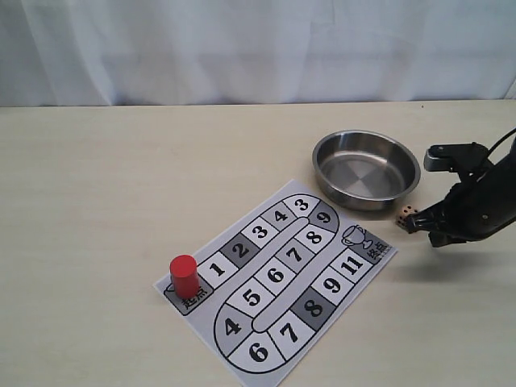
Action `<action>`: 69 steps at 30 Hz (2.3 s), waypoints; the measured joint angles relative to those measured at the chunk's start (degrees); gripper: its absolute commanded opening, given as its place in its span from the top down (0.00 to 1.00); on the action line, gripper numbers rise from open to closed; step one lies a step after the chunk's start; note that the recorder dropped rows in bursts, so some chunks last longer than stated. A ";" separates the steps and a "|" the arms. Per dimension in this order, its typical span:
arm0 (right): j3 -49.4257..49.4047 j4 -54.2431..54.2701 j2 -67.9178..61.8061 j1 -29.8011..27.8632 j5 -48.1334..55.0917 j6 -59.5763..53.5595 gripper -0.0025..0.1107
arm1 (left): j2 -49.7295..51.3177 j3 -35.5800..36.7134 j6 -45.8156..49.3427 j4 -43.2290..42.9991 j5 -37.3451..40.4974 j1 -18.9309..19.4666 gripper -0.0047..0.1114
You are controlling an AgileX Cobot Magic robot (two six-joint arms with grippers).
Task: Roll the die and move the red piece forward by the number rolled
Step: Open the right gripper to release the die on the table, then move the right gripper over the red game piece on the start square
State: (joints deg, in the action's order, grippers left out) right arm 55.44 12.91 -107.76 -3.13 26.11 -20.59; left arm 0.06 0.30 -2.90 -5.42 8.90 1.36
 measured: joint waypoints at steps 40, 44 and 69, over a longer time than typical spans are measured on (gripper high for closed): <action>0.00 1.01 2.71 5.43 -0.09 -2.64 0.94 | 0.00 0.00 0.00 0.00 0.00 0.00 0.96; 0.00 1.01 5.53 10.70 -0.09 -2.76 0.94 | 0.00 0.00 0.00 0.00 0.00 0.00 0.96; 7.51 7.37 7.40 42.96 -0.35 -3.35 0.35 | 0.00 0.00 0.00 0.00 0.00 0.00 0.96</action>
State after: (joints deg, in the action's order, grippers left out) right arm 62.95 20.28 -100.36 39.83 25.76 -23.94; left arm 0.06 0.30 -2.90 -5.42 8.90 1.36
